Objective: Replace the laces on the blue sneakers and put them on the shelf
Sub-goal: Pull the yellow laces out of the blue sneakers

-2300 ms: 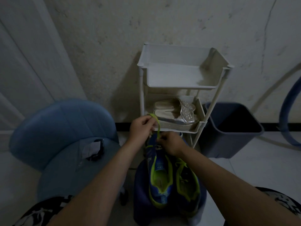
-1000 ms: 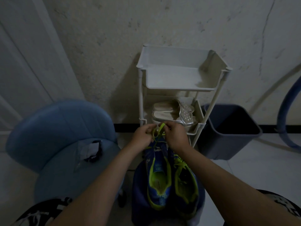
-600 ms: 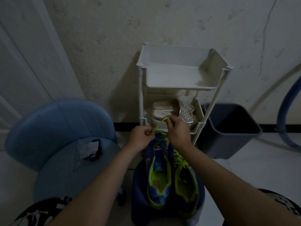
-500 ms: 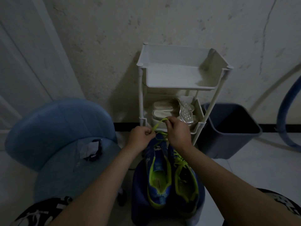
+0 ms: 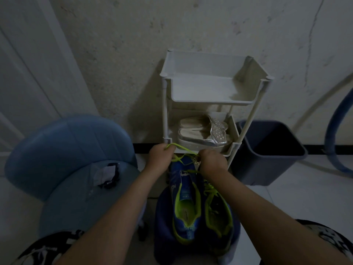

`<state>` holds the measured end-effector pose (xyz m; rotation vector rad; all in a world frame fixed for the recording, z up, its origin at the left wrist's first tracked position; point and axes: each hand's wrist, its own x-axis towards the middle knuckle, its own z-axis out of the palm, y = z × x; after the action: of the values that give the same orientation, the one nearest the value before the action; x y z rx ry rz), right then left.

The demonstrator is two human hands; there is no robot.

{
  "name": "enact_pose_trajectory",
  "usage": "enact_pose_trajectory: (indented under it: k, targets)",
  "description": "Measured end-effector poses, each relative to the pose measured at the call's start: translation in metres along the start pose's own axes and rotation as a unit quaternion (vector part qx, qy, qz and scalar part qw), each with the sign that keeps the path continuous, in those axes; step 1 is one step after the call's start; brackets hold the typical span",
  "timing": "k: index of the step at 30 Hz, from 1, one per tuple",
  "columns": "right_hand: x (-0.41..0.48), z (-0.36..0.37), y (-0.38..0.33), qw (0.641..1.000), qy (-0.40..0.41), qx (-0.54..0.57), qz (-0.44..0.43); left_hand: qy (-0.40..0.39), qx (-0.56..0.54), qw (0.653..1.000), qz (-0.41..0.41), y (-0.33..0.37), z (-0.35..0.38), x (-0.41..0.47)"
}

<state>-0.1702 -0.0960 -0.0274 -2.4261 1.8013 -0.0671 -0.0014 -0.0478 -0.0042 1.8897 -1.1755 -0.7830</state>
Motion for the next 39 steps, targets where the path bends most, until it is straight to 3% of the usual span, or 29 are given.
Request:
enact_pose_trajectory:
  k: [5,9,13,15,18,21,24,28,30,34,37,39]
  targets:
    - [0.001,0.007,-0.006,0.988,-0.012,0.13,-0.077,-0.076,-0.001,0.996,-0.044,0.002,-0.002,-0.001]
    - [-0.003,0.003,-0.023,0.945,-0.093,0.284,-0.133,-0.115,-0.142,0.982,-0.039,0.022,0.0,-0.003]
    - [-0.01,-0.007,-0.032,0.904,-0.157,0.386,-0.094,-0.052,-0.214,0.975,0.001,0.034,-0.006,0.001]
    - [-0.011,-0.009,-0.032,0.889,-0.171,0.42,-0.06,0.014,-0.188,0.982,0.025,0.034,-0.014,0.002]
    - [-0.005,-0.011,-0.021,0.931,-0.125,0.341,-0.029,0.128,-0.068,0.987,0.064,0.025,-0.026,-0.001]
    - [-0.006,-0.021,-0.013,0.949,-0.105,0.296,0.001,0.171,-0.032,0.983,0.056,0.016,-0.03,-0.005]
    - [-0.014,-0.047,-0.021,0.924,-0.059,0.379,0.012,0.071,-0.107,0.992,0.013,0.011,-0.02,-0.003]
    - [-0.027,-0.089,-0.034,0.816,0.0,0.577,-0.003,-0.108,-0.126,0.986,0.018,0.021,-0.001,-0.014]
    - [-0.031,-0.102,-0.031,0.79,0.025,0.613,-0.008,-0.191,-0.108,0.975,0.025,0.03,0.001,-0.023]
    - [-0.022,-0.093,-0.013,0.822,0.086,0.563,-0.019,-0.295,0.014,0.955,0.004,0.04,-0.006,-0.034]
    - [-0.021,-0.086,0.001,0.884,0.1,0.457,-0.019,-0.344,0.186,0.92,-0.019,0.039,-0.027,-0.033]
    - [-0.025,-0.086,0.008,0.934,0.075,0.348,-0.021,-0.323,0.262,0.909,-0.04,0.038,-0.041,-0.031]
